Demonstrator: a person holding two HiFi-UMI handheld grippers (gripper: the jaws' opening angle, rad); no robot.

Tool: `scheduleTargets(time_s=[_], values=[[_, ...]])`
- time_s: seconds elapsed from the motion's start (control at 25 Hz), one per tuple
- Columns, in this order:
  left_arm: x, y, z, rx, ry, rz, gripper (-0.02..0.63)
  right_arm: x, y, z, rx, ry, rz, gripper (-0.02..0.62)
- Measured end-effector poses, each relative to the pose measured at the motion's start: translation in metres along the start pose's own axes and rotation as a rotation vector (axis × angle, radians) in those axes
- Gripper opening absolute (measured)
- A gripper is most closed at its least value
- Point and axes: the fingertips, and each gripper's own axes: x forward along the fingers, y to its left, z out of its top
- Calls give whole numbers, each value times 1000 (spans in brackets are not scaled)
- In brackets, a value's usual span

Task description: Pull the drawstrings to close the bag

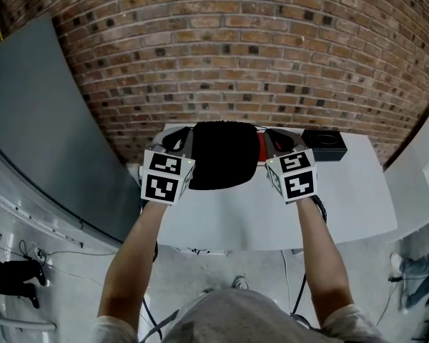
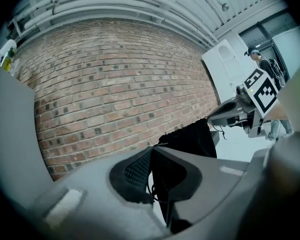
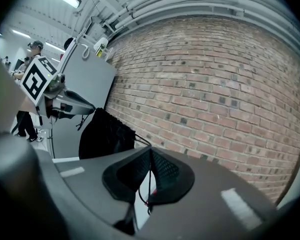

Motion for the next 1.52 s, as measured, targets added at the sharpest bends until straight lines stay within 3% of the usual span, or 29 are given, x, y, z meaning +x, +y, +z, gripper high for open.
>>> scheduleTargets(time_s=[0.48, 0.8, 1.52], values=[[-19, 24, -12, -116, -8, 47, 6, -15, -20, -5, 99, -24, -62, 5], [-28, 40, -20, -140, -16, 82, 6, -23, -30, -9, 115, -25, -88, 5], [-26, 45, -24, -141, -12, 75, 8, -21, -26, -5, 117, -38, -101, 5]])
